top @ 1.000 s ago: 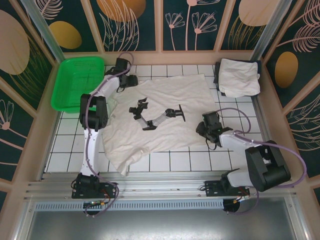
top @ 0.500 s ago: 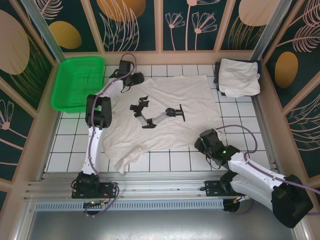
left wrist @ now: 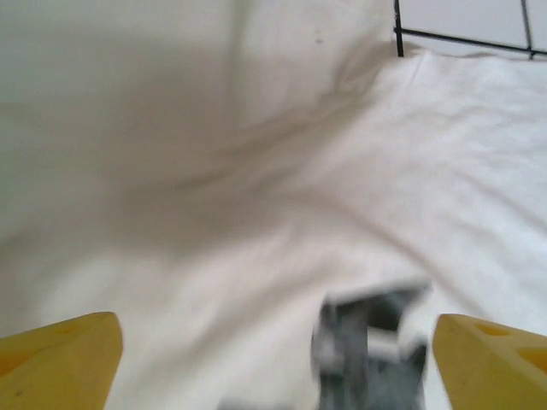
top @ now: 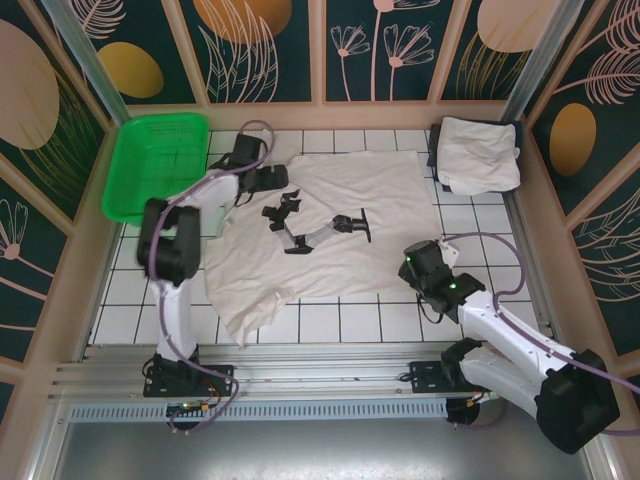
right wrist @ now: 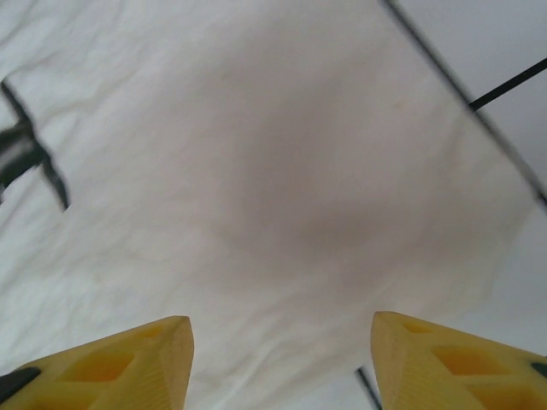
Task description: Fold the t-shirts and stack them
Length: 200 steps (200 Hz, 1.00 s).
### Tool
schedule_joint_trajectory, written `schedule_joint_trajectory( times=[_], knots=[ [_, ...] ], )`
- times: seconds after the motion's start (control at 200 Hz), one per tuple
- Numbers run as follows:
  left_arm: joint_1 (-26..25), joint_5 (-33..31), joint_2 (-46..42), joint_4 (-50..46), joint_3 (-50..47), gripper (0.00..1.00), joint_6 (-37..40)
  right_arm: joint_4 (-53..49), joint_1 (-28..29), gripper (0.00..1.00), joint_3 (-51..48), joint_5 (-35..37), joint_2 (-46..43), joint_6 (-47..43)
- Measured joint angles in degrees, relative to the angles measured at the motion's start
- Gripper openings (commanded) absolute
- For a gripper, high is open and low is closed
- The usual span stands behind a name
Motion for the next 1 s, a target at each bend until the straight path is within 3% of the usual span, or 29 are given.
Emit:
schedule_joint_trajectory(
  times=[0.075,0.23,0.42,0.51,0.621,0.716,1.001],
  knots=[
    [-0.22,-3.56,-12.87,0.94,-9.68,0.98,-0.68,0.02,-3.45,0.71,-0.15,-0.85,-0.35,-1.4],
    [-4.79,-8.46,-35.41,3.06,-28.87,0.98,-5.77,0.07,-8.0,0.72,-0.55,-3.54,-1.29,-3.26],
    [-17.92,-8.87,-45.99,0.83,-51.63,0.83,-18.08,0.9,-11.78,0.72,-0.44,-6.49,2.97,-5.97],
    [-23.34,-10.01,-52.0,-3.61,-58.55,0.82,-25.4,0.81,-13.33,0.73,-0.11,-7.58,6.08,-7.17],
    [-30.82,-12.7,-60.65,-8.07,-60.54,0.82,-34.99,0.81,-14.93,0.77,0.35,-8.66,7.26,-8.37],
    [-36.26,-14.97,-62.97,-10.56,-60.02,0.83,-41.88,0.68,-16.44,0.79,0.35,-9.42,7.34,-8.52],
    [-53.72,-19.89,-48.02,-30.01,-43.93,0.77,-53.53,0.61,-25.11,0.82,0.35,-14.69,7.41,-9.07]
  ],
)
